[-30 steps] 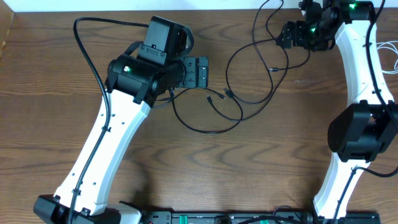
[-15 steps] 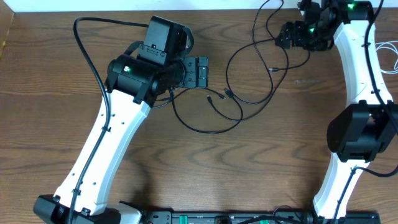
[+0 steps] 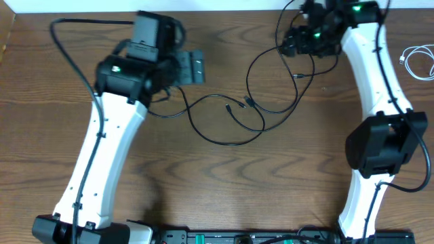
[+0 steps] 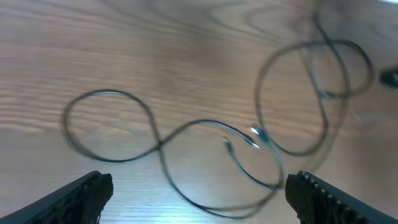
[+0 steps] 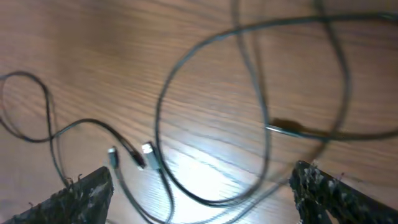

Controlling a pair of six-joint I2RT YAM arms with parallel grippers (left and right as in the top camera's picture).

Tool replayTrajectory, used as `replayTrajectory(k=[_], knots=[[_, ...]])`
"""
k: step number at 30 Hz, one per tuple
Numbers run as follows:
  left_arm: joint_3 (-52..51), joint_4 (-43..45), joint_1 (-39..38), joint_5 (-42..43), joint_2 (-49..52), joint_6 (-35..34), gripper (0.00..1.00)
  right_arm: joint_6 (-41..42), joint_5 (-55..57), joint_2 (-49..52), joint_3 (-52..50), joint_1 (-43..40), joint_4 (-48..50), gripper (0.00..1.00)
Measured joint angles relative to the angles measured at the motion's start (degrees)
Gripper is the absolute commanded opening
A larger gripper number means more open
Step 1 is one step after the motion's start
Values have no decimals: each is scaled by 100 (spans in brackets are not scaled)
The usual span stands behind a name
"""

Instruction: Untangle cables

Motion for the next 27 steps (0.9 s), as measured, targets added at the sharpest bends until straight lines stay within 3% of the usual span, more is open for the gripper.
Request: replayTrajectory(k=[7,27], knots=[[0,-72,625,2,0,0,95,177,118,90,0,284,256,88],[0,-72,750,2,83,0,95,485,190,743,-9,767,564,86]])
